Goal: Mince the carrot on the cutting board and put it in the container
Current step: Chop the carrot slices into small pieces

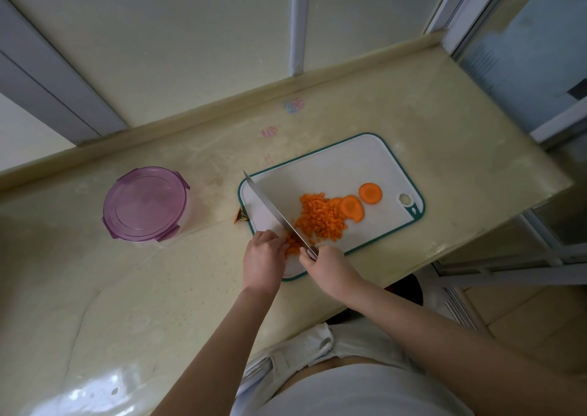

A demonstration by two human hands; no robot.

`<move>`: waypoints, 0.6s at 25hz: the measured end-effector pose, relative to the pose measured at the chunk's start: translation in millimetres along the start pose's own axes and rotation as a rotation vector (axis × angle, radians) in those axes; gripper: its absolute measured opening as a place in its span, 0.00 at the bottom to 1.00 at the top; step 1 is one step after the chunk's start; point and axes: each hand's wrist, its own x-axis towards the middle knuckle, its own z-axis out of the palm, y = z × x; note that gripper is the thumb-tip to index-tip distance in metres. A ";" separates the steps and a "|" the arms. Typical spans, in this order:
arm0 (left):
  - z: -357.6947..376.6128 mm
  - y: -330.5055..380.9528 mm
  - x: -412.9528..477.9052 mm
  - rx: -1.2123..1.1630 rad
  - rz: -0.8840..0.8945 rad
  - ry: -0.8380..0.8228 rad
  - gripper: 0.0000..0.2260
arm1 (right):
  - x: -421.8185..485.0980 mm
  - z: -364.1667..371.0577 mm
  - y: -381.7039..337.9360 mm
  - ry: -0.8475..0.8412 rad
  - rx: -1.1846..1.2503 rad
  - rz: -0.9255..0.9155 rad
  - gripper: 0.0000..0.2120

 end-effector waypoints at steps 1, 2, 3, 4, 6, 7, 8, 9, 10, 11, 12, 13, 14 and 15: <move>-0.3 0.5 -0.5 0.007 0.004 -0.001 0.06 | 0.3 -2.7 0.3 -0.011 0.018 0.001 0.24; -1.0 1.5 -1.2 0.011 0.007 0.004 0.06 | 0.9 -6.7 0.9 -0.021 0.034 0.002 0.24; -1.6 2.4 -1.8 0.010 0.008 0.014 0.06 | 1.5 -10.9 1.7 -0.029 0.045 0.003 0.24; -2.2 3.2 -2.5 0.005 0.006 0.019 0.05 | 2.3 -14.5 2.9 -0.038 0.066 0.001 0.23; -2.9 3.4 -4.1 -0.002 0.005 0.017 0.04 | 3.6 -18.1 5.7 -0.053 0.125 -0.009 0.22; -3.1 3.5 -5.2 0.000 0.009 0.014 0.04 | 3.2 -18.4 6.2 -0.053 0.135 -0.009 0.22; -3.2 3.7 -6.0 0.000 0.008 0.007 0.04 | 2.4 -18.2 5.7 -0.051 0.129 -0.008 0.22; -3.5 3.8 -6.4 -0.002 0.000 -0.001 0.03 | 1.5 -18.1 4.8 -0.045 0.117 -0.008 0.23; -3.8 3.8 -6.6 -0.004 -0.009 -0.008 0.03 | 0.8 -18.5 3.3 -0.033 0.102 -0.010 0.23; -4.1 3.5 -6.5 -0.007 -0.014 -0.014 0.03 | 0.3 -19.7 1.7 -0.017 0.095 -0.017 0.23; -4.7 3.2 -6.2 -0.006 -0.017 -0.022 0.03 | 0.1 -21.5 0.3 0.000 0.095 -0.022 0.23; -5.6 3.1 -5.7 0.001 -0.020 -0.037 0.03 | 0.4 -23.3 -0.7 0.019 0.100 -0.022 0.23; -6.7 3.4 -5.0 0.014 -0.021 -0.062 0.03 | 0.9 -25.6 -1.2 0.035 0.103 -0.011 0.23; -8.0 4.2 -4.4 0.032 -0.018 -0.089 0.05 | 1.4 -27.8 -1.5 0.047 0.104 0.003 0.23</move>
